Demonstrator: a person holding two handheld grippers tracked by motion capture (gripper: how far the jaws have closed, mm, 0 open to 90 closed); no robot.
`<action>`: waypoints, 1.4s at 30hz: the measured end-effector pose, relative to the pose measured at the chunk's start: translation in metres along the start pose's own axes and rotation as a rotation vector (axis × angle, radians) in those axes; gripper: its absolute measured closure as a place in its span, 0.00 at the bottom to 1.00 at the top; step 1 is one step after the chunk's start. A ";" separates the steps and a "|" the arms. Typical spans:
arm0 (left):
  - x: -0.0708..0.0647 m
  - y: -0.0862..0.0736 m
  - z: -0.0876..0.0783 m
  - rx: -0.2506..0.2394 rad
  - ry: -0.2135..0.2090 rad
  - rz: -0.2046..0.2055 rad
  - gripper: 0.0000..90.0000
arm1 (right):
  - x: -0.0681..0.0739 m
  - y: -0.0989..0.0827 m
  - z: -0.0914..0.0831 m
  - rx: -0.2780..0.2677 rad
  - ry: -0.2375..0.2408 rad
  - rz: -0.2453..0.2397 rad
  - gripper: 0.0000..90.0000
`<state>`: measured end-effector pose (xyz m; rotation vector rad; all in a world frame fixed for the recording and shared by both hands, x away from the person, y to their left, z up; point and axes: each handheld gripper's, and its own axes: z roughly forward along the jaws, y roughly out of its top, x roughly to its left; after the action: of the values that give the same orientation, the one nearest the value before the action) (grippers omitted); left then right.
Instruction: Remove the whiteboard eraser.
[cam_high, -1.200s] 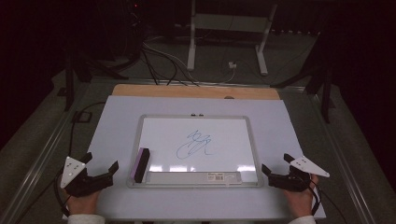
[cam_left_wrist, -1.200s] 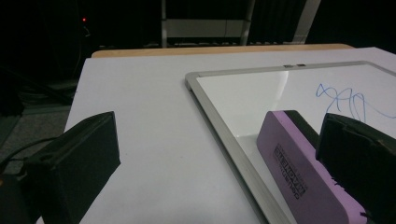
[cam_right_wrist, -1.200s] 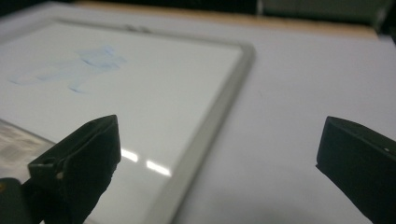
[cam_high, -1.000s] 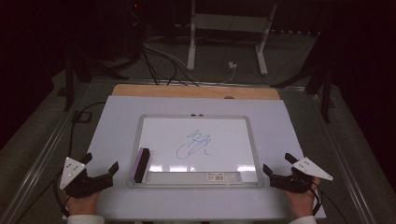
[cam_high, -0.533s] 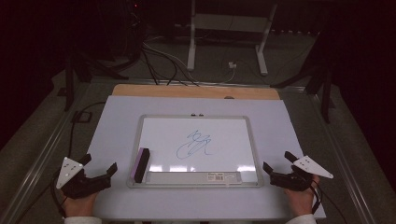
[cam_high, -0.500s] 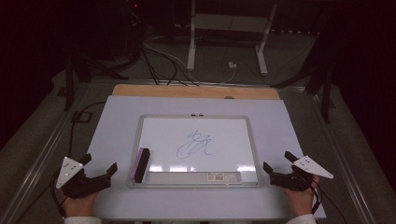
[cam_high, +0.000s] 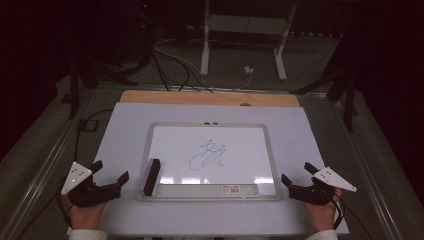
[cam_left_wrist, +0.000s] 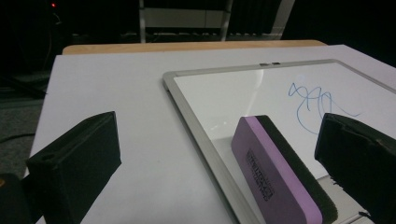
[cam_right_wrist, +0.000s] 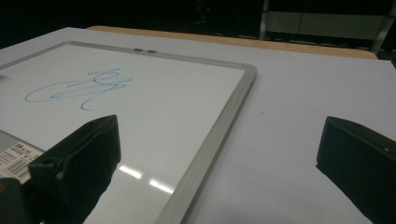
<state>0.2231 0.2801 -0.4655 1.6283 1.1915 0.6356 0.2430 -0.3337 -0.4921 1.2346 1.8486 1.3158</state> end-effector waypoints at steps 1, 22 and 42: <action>0.000 0.000 0.001 0.006 -0.001 0.002 0.01 | 0.000 0.000 0.000 -0.002 0.002 0.001 0.00; -0.010 0.006 0.026 0.122 -0.052 0.014 0.03 | -0.001 0.000 0.000 -0.001 0.013 0.014 0.00; -0.015 0.000 0.043 0.246 -0.079 0.014 0.08 | 0.000 0.001 -0.001 -0.003 0.018 0.019 0.00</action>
<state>0.2531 0.2487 -0.4805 1.8511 1.2388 0.4421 0.2425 -0.3344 -0.4913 1.2459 1.8509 1.3440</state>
